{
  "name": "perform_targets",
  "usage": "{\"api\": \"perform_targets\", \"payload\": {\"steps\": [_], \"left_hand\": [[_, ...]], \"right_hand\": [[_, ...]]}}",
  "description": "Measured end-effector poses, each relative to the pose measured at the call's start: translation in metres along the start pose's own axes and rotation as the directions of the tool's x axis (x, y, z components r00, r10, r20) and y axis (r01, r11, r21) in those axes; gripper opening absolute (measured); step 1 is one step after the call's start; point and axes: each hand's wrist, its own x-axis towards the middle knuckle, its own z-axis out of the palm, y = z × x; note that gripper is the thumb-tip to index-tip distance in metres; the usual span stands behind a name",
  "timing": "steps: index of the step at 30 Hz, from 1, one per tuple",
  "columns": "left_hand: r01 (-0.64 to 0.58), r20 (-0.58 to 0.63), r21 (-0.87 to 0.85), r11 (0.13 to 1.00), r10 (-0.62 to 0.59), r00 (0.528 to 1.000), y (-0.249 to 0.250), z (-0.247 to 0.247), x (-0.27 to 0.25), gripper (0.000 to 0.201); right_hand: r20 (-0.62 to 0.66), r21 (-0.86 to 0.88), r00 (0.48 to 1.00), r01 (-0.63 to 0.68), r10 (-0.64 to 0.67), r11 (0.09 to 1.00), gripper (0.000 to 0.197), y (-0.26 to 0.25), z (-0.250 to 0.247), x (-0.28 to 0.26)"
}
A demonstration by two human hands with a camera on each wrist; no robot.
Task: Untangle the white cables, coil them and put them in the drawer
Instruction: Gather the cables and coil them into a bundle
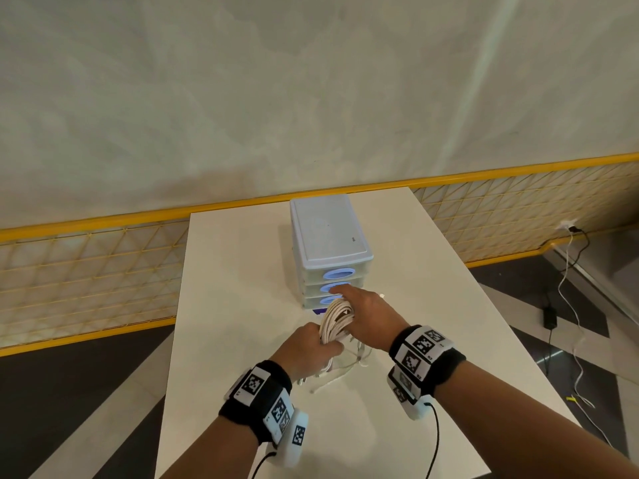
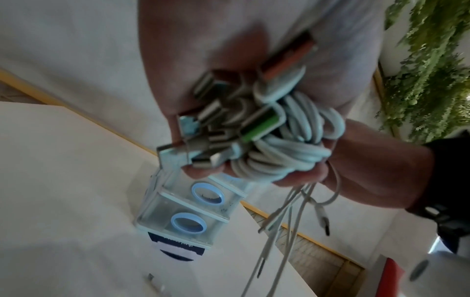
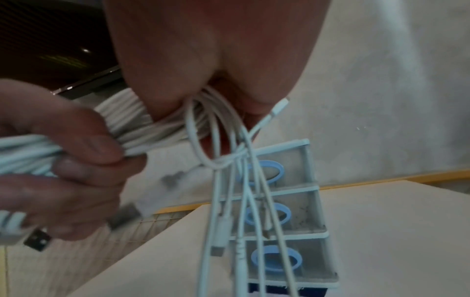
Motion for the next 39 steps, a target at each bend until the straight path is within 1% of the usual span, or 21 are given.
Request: {"api": "perform_targets", "payload": {"steps": [3, 4, 6, 8, 10, 12, 14, 15, 17, 18, 20, 23, 25, 28, 29, 30, 32, 33, 35, 37, 39], "left_hand": [[-0.003, 0.043, 0.01, 1.0, 0.003, 0.999, 0.004, -0.003, -0.001, 0.024], [0.008, 0.034, 0.012, 1.0, -0.008, 0.999, 0.004, -0.005, 0.0, 0.022], [0.053, -0.027, -0.026, 0.998, -0.054, 0.998, 0.003, -0.016, 0.005, 0.022], [0.098, -0.077, -0.057, 0.994, -0.102, 0.992, 0.001, -0.03, 0.008, 0.027], [0.118, -0.068, -0.076, 0.99, -0.123, 0.99, -0.001, -0.041, 0.008, 0.028], [0.117, -0.054, -0.127, 0.985, -0.125, 0.991, -0.002, -0.047, 0.007, 0.028], [0.118, -0.046, -0.164, 0.979, -0.127, 0.991, 0.0, -0.048, 0.004, 0.028], [0.122, -0.043, -0.181, 0.976, -0.132, 0.99, 0.0, -0.047, 0.003, 0.027], [0.129, -0.041, -0.214, 0.968, -0.141, 0.989, 0.001, -0.043, 0.001, 0.026], [0.13, -0.041, -0.22, 0.967, -0.142, 0.989, 0.002, -0.042, 0.0, 0.025], [0.131, -0.04, -0.221, 0.966, -0.144, 0.989, 0.002, -0.039, -0.002, 0.025], [0.133, -0.047, -0.242, 0.961, -0.148, 0.988, 0.002, -0.039, -0.002, 0.029], [0.132, -0.041, -0.258, 0.957, -0.148, 0.988, 0.002, -0.04, -0.003, 0.031], [0.14, -0.028, -0.274, 0.952, -0.153, 0.988, 0.0, -0.04, -0.004, 0.03], [0.144, -0.029, -0.277, 0.95, -0.158, 0.987, -0.001, -0.04, -0.003, 0.03], [0.149, -0.038, -0.28, 0.948, -0.166, 0.985, -0.002, -0.04, -0.003, 0.029], [0.151, -0.099, -0.307, 0.94, -0.189, 0.977, -0.003, -0.042, 0.0, 0.03], [0.142, -0.147, -0.336, 0.931, -0.2, 0.969, -0.004, -0.044, 0.002, 0.031], [0.111, -0.221, -0.386, 0.916, -0.209, 0.953, -0.006, -0.047, 0.006, 0.032], [0.095, -0.254, -0.388, 0.917, -0.205, 0.945, -0.007, -0.047, 0.009, 0.032], [0.086, -0.288, -0.38, 0.921, -0.207, 0.935, -0.008, -0.045, 0.012, 0.03]], "right_hand": [[0.06, -0.006, 0.997, 0.051, -0.051, 0.999, 0.059, 0.007, -0.006, 0.0], [0.081, -0.023, 0.995, 0.063, -0.061, 0.998, 0.063, 0.01, -0.008, -0.001], [0.131, -0.047, 0.989, 0.07, -0.063, 0.996, 0.075, 0.017, -0.011, -0.003], [0.163, -0.066, 0.985, 0.068, -0.056, 0.996, 0.08, 0.027, -0.011, -0.007], [0.115, -0.075, 0.992, 0.067, -0.058, 0.995, 0.076, 0.04, -0.008, -0.009], [0.054, -0.039, 0.997, 0.056, -0.054, 0.998, 0.063, 0.05, -0.006, -0.01], [-0.027, -0.07, 0.997, 0.075, -0.077, 0.995, 0.049, 0.056, -0.002, -0.01], [-0.105, -0.107, 0.989, 0.095, -0.107, 0.99, 0.048, 0.057, 0.001, -0.01], [-0.263, -0.153, 0.951, 0.123, -0.161, 0.981, 0.051, 0.055, 0.005, -0.01], [-0.312, -0.152, 0.934, 0.132, -0.175, 0.979, 0.052, 0.053, 0.008, -0.011], [-0.344, -0.133, 0.918, 0.162, -0.199, 0.978, 0.051, 0.048, 0.015, -0.014], [-0.32, -0.128, 0.921, 0.191, -0.223, 0.973, 0.046, 0.045, 0.025, -0.02], [-0.331, -0.135, 0.916, 0.193, -0.228, 0.972, 0.037, 0.045, 0.028, -0.021], [-0.411, -0.138, 0.877, 0.211, -0.25, 0.968, 0.021, 0.045, 0.028, -0.018], [-0.415, -0.154, 0.869, 0.226, -0.27, 0.962, 0.018, 0.045, 0.028, -0.017], [-0.407, -0.173, 0.866, 0.239, -0.29, 0.955, 0.016, 0.045, 0.028, -0.016], [-0.364, -0.204, 0.881, 0.24, -0.301, 0.949, 0.015, 0.047, 0.027, -0.016], [-0.318, -0.221, 0.901, 0.23, -0.293, 0.948, 0.017, 0.047, 0.026, -0.017], [-0.185, -0.247, 0.947, 0.214, -0.263, 0.945, 0.023, 0.047, 0.027, -0.019], [-0.072, -0.24, 0.969, 0.213, -0.236, 0.947, 0.029, 0.045, 0.029, -0.022], [-0.069, -0.169, 0.98, 0.171, -0.185, 0.971, 0.03, 0.041, 0.029, -0.021]]}}
